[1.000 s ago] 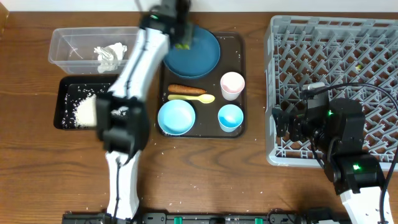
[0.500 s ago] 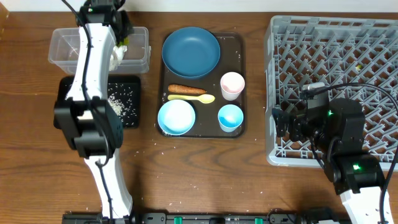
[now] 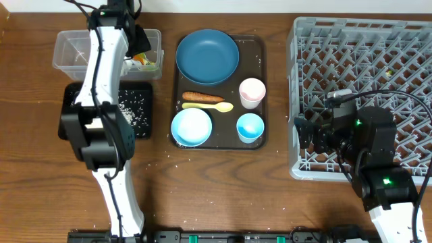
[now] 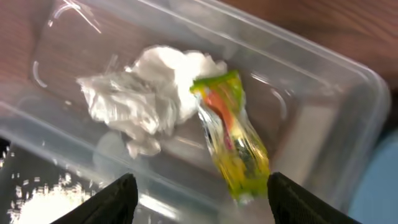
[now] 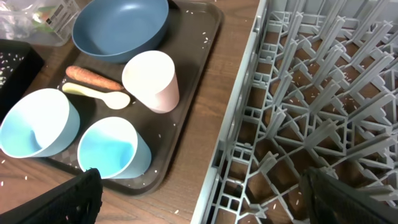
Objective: Sort waste into correct bins and load items into the dishwasher rack
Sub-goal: 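Drop the wrapper into the clear plastic bin, then grasp the light-blue cup with the left gripper and lift it, then hand the light-blue cup from the left gripper to the right gripper, then place the light-blue cup upside down in the dish rack with the right gripper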
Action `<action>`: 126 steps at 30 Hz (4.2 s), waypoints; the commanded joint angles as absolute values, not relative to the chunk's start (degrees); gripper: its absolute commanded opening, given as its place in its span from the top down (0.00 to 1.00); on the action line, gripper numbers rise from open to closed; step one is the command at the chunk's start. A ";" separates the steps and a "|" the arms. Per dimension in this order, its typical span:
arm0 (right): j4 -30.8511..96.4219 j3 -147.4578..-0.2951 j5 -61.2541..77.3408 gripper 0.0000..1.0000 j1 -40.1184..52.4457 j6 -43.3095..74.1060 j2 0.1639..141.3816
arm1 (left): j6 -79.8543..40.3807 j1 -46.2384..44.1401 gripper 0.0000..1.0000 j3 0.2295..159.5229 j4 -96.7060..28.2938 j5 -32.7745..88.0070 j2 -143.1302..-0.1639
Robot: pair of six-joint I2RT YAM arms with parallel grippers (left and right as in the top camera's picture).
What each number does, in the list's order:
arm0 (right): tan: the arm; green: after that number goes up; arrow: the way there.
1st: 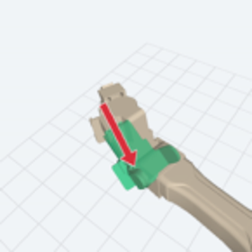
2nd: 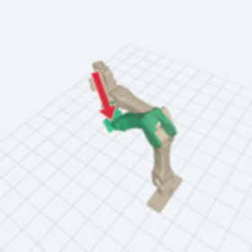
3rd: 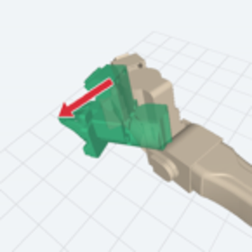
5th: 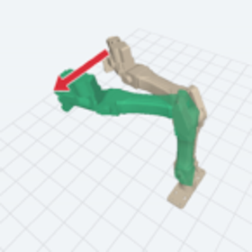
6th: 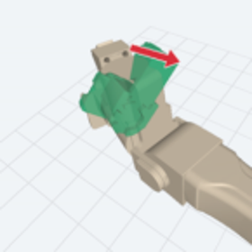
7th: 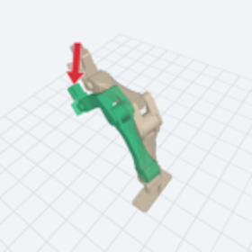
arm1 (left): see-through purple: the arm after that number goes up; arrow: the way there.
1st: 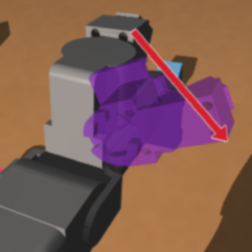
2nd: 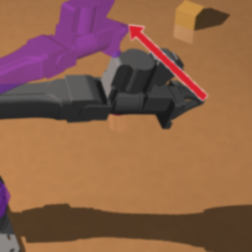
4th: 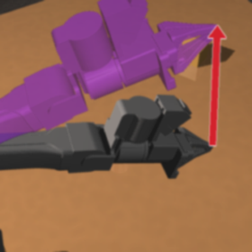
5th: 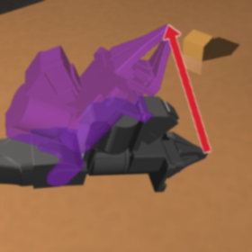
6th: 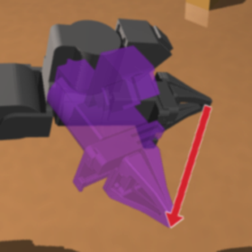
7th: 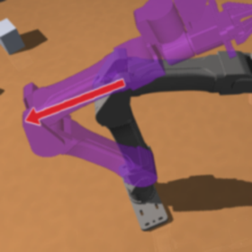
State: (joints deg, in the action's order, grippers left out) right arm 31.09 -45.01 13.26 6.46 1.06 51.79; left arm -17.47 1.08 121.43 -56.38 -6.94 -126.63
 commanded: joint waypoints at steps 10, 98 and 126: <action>30.11 -45.91 13.98 0.01 7.01 4.23 51.77 | -9.82 -9.34 0.31 121.36 -80.05 11.16 -115.77; -27.55 -45.89 61.04 0.17 12.60 6.87 75.35 | -8.32 -15.35 0.94 90.98 -56.71 86.70 -103.70; -34.98 -45.91 67.13 0.64 3.36 22.90 75.33 | -8.14 -13.72 0.72 90.98 -55.94 84.29 -103.70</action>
